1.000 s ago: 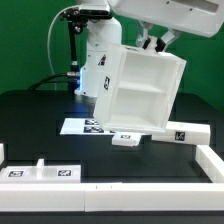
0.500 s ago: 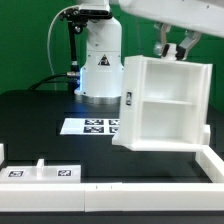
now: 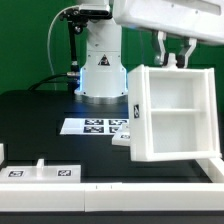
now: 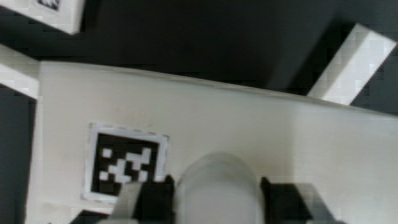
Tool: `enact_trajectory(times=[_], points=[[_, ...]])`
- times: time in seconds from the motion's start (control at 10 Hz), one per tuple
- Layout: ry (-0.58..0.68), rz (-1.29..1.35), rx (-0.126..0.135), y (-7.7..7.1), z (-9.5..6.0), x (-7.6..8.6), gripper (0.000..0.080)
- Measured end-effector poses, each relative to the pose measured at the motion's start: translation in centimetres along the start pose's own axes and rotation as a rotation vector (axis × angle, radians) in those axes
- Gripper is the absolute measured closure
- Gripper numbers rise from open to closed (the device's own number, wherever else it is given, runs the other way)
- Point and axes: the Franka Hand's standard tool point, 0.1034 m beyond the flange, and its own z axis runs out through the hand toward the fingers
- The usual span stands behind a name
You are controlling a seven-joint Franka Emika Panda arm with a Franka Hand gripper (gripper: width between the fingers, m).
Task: Assemble cabinet
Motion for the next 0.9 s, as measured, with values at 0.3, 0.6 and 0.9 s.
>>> enact_trajectory(times=[0.3,0.6,0.9], points=[[0.231,-0.035,-0.07,0.8,1.9,0.1,0.0581],[0.37,-0.053,-0.132,2.4,3.2,-1.4,0.0581],[0.382,-0.05,-0.133,2.5,3.4,-1.8,0.0581]])
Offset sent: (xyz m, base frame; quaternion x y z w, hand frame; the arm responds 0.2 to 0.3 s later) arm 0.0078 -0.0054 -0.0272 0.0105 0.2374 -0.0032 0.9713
